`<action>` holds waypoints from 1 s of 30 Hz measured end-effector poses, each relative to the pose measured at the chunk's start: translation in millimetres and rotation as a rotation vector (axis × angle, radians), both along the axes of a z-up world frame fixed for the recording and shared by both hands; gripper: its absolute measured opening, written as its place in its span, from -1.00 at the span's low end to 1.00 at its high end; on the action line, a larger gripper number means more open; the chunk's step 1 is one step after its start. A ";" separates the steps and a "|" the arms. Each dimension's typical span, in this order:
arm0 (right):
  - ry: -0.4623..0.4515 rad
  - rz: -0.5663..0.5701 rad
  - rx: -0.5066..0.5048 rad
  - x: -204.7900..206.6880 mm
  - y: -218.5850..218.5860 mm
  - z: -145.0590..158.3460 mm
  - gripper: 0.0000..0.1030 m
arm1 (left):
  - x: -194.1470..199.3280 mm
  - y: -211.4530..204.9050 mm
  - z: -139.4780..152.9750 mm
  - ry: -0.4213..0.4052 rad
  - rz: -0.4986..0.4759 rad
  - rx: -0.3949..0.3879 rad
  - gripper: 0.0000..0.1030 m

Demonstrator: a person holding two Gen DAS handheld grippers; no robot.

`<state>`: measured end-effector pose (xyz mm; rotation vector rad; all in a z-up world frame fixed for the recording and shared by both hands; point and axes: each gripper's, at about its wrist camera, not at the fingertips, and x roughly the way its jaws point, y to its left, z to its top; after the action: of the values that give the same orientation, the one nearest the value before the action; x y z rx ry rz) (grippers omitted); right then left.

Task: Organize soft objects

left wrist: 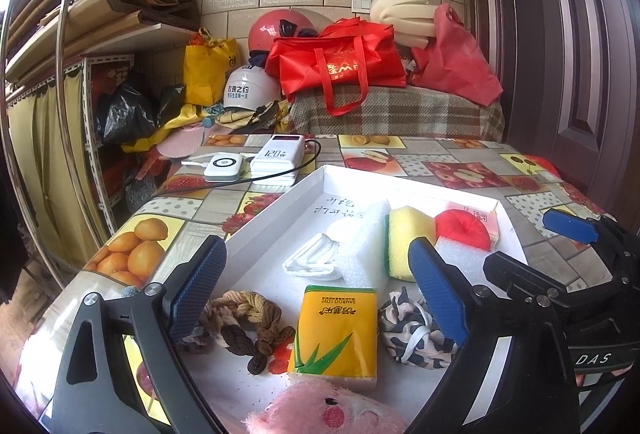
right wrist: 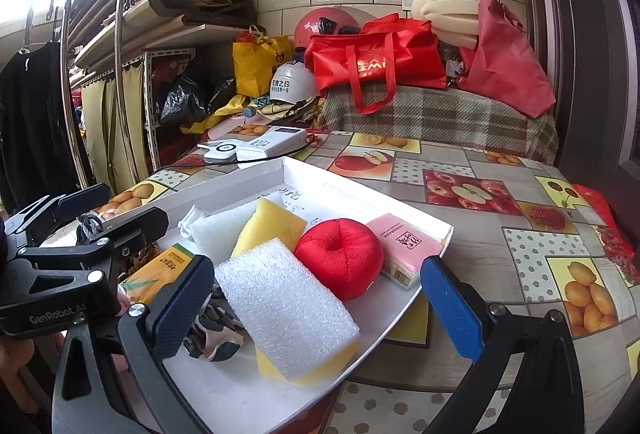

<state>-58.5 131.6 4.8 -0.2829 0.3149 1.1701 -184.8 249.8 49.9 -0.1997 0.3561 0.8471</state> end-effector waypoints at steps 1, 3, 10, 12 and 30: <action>0.003 -0.003 0.007 0.8 -1.2 0.4 1.00 | -0.5 -0.8 0.5 -0.003 0.001 0.004 0.81; 0.005 -0.007 0.019 1.8 -3.4 1.3 1.00 | -1.8 -3.0 1.8 -0.012 0.003 0.017 0.81; -0.002 0.006 0.002 -2.5 -10.2 -0.9 1.00 | -8.1 -14.4 2.0 -0.031 0.013 0.036 0.81; 0.011 0.014 -0.020 -3.4 -14.0 -3.2 1.00 | -10.1 -19.2 1.3 -0.032 0.008 0.033 0.81; -0.079 -0.017 0.052 -23.9 -117.1 2.8 1.00 | -0.9 -109.0 2.0 0.033 -0.193 0.027 0.81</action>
<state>-82.4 14.5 7.6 -0.2797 0.2175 1.1454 -185.7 140.8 51.9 -0.1235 0.3883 0.6649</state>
